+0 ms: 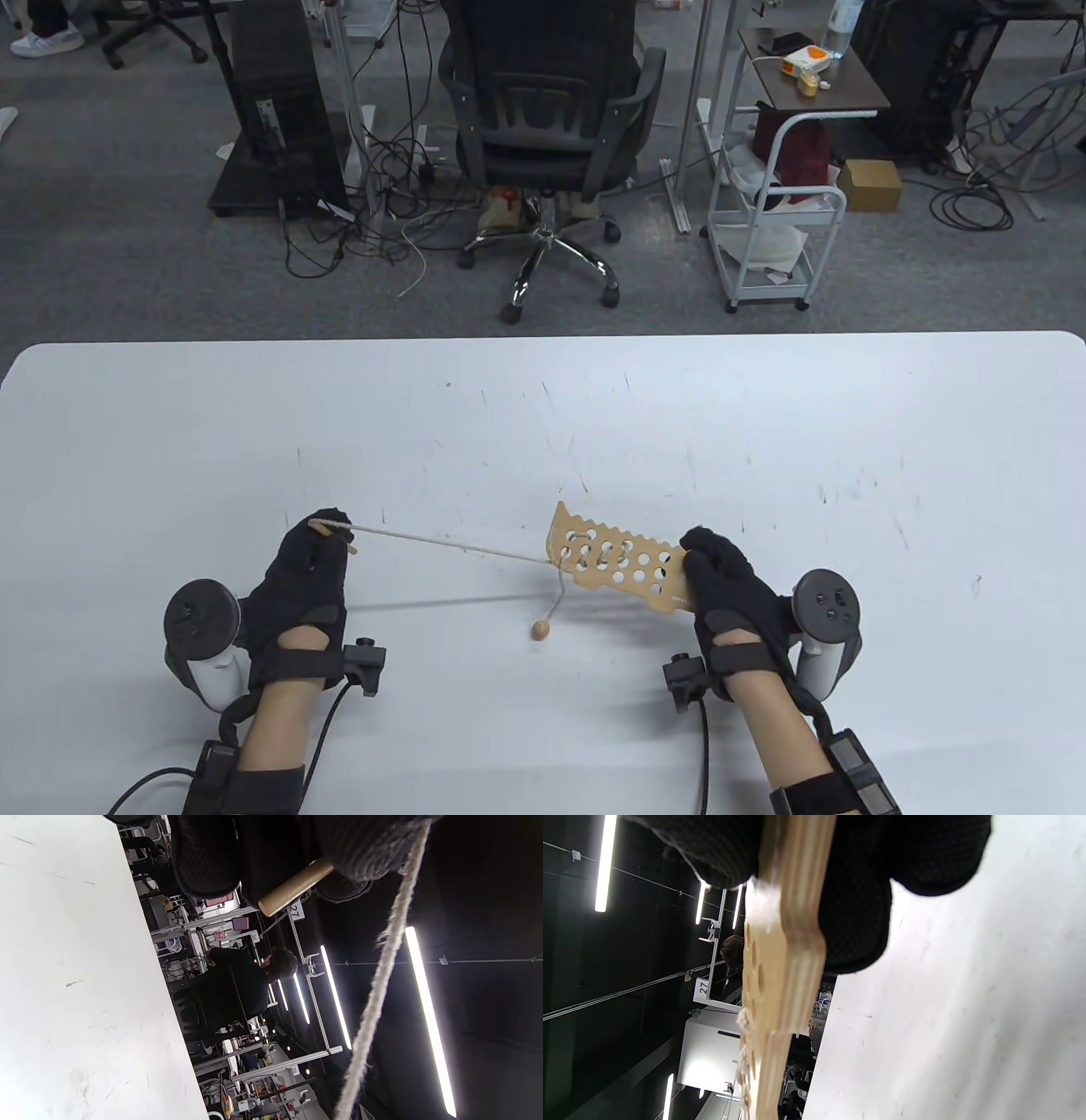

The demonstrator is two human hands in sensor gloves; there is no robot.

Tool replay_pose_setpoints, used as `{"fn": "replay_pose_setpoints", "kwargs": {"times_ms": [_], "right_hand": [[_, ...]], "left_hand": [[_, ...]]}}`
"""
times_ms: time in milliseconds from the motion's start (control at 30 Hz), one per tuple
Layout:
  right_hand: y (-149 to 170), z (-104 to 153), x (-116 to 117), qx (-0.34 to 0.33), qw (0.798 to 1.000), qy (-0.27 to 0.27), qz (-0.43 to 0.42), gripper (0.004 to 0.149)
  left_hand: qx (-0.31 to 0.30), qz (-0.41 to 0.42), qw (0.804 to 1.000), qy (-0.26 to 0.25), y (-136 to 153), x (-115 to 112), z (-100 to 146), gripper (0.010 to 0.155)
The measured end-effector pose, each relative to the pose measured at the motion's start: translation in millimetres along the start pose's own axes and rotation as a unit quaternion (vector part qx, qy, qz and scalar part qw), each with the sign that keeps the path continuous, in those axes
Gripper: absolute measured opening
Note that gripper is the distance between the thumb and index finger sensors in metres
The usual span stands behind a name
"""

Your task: Thread rope through all holes on crocodile lacing toy

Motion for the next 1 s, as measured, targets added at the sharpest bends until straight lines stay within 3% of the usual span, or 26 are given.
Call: {"fn": "replay_pose_setpoints", "kwargs": {"times_ms": [133, 300, 600, 833, 1000], "right_hand": [[-2.6, -0.3, -5.0, -0.009, 0.999, 0.023, 0.045, 0.046], [-3.0, 0.2, -7.6, -0.003, 0.999, 0.035, 0.039, 0.046], [-10.5, 8.4, 5.5, -0.025, 0.999, 0.002, 0.021, 0.046], [-18.4, 20.4, 18.3, -0.039, 0.999, -0.032, 0.003, 0.046], [-22.1, 26.8, 25.1, -0.048, 0.997, -0.055, -0.011, 0.046]], "left_hand": [[-0.002, 0.006, 1.0, -0.005, 0.0, 3.7, 0.2, 0.046], [-0.003, 0.01, 1.0, -0.001, 0.2, 1.6, -0.4, 0.046], [-0.002, -0.017, 0.998, 0.06, -0.8, -20.4, -3.7, 0.05], [-0.012, -0.066, 0.993, 0.101, -4.7, -37.1, -3.2, 0.071], [-0.016, -0.105, 0.986, 0.129, -8.1, -46.1, -1.8, 0.067]]}}
Point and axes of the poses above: the tracker on the back of each hand, its own y axis roughly to the little-finger side, its own z axis roughly from the fingertips to the wrist, x = y × z, the point moved 2 cm from there along -z, roughly from the wrist to the fingertips, and after that the axes turned 7 degrees about y, right-handed, at the moved point
